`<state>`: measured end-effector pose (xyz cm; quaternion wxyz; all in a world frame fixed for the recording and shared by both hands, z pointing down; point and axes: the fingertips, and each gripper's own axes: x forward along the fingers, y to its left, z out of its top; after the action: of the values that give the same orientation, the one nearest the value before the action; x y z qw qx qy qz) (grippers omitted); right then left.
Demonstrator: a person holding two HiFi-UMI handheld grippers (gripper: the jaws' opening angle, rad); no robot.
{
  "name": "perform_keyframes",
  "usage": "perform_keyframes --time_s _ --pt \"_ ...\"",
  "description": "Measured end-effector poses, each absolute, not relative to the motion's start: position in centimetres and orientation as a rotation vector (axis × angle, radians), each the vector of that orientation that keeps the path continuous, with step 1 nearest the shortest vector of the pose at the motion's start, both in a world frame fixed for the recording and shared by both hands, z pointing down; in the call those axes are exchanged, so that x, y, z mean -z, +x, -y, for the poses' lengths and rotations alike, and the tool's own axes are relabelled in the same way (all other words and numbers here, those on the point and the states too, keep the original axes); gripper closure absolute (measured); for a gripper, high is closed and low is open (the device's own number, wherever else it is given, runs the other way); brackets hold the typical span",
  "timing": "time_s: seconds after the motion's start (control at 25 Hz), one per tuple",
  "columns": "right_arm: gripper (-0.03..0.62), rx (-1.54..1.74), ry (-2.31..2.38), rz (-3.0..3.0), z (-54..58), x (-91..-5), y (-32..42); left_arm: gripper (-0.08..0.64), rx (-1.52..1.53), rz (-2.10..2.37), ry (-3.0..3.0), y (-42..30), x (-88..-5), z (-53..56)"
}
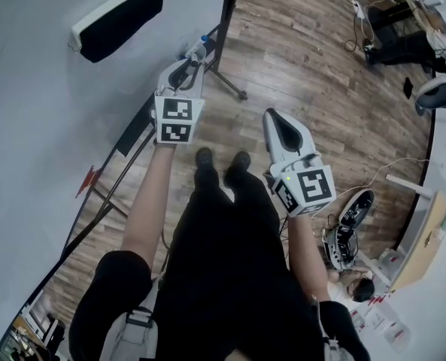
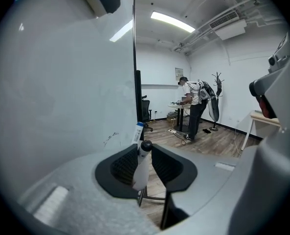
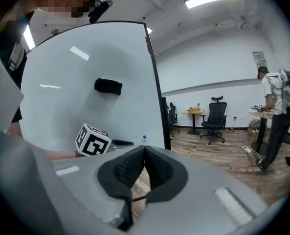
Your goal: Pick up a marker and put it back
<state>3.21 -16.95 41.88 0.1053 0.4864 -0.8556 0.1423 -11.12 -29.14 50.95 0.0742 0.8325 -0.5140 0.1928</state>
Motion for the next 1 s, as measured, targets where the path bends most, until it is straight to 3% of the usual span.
perform_keyframes --time_s 1.0 --pt "0.591 -0.373 1.493 2.575 14.8 -40.0 2.0 0.483 -0.487 1.597 2.576 -12.6 -46.4 27.0"
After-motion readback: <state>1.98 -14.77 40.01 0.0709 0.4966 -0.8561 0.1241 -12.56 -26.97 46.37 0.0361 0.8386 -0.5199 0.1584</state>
